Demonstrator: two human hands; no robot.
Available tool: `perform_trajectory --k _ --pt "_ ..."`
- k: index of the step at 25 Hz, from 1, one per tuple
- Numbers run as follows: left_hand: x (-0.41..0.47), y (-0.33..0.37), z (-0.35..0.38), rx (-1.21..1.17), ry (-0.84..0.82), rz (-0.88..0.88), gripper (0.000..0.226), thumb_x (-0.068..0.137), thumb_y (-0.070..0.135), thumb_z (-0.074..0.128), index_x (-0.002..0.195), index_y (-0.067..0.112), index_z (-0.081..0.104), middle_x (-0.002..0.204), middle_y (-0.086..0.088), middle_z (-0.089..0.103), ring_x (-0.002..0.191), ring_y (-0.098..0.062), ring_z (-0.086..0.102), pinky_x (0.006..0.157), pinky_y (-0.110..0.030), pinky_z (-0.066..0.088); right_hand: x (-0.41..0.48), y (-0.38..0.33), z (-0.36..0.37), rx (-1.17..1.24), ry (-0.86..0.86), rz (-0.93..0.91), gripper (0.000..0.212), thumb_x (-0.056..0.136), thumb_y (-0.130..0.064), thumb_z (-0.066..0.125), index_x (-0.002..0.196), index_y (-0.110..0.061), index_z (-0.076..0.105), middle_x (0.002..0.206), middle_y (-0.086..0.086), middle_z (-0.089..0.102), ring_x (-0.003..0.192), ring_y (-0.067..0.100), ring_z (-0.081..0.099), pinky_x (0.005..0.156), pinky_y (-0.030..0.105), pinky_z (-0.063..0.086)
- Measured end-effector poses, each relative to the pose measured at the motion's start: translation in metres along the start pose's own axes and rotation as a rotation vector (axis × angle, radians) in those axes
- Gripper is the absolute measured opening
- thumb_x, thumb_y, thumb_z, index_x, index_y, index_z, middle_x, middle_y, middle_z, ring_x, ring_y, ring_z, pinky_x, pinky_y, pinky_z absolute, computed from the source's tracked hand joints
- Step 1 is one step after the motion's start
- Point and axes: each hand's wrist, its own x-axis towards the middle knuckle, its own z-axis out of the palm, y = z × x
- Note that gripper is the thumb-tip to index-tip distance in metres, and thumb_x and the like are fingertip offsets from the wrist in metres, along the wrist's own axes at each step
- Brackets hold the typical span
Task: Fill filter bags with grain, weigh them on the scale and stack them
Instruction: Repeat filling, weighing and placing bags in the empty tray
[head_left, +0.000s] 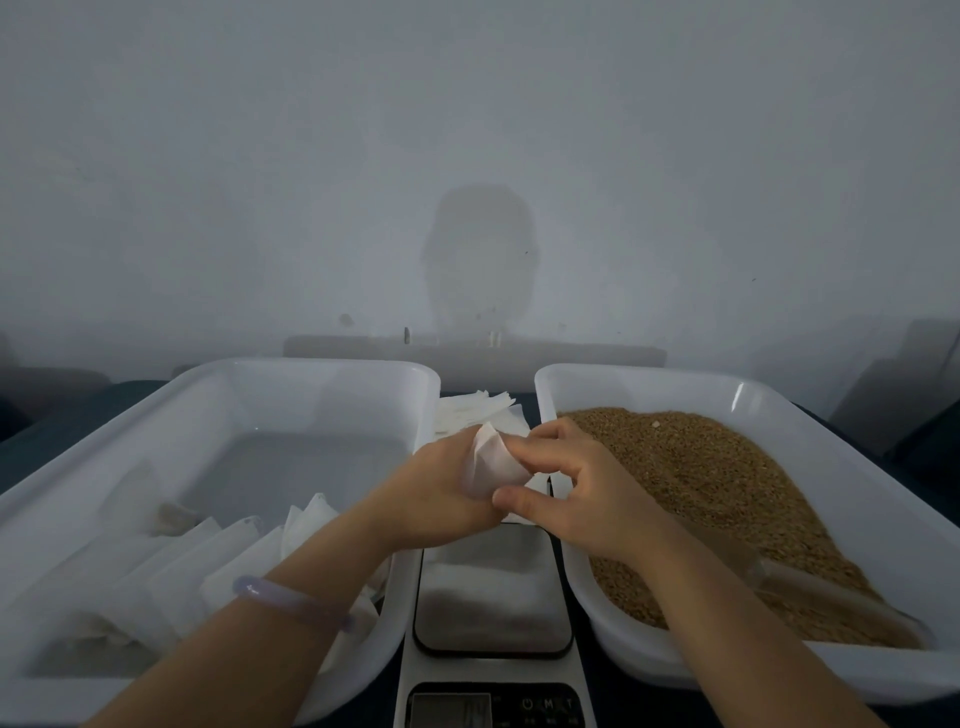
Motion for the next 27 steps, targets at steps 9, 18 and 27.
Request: perform_trajectory --k 9,18,27 --pt "0.002 0.000 -0.001 0.171 0.025 -0.084 0.030 0.071 0.022 0.077 0.093 0.024 0.057 0.077 0.014 0.054 0.071 -0.012 0.054 0.059 -0.019 0.039 0.001 0.000 -0.005 0.068 0.418 -0.043 0.048 0.076 -0.019 0.076 0.120 -0.029 0.060 0.085 0.001 0.055 0.083 0.010 0.057 0.079 0.018 0.044" --pt "-0.003 0.011 -0.012 -0.691 -0.243 -0.148 0.037 0.064 0.027 0.078 0.097 0.018 0.065 0.086 -0.006 0.069 0.075 -0.020 0.067 0.066 -0.029 0.052 -0.003 -0.005 -0.002 0.117 0.107 -0.171 0.041 0.081 -0.017 0.072 0.118 -0.031 0.060 0.095 0.007 0.057 0.091 0.009 0.055 0.086 0.016 0.042" --pt "-0.006 0.013 -0.006 -0.327 -0.237 -0.103 0.021 0.078 0.019 0.076 0.065 0.019 0.059 0.050 0.009 0.055 0.047 -0.005 0.050 0.054 -0.017 0.041 -0.013 0.005 -0.050 0.200 0.336 0.085 0.036 0.076 -0.052 0.068 0.111 -0.054 0.059 0.098 -0.016 0.070 0.094 0.000 0.064 0.077 0.014 0.050"
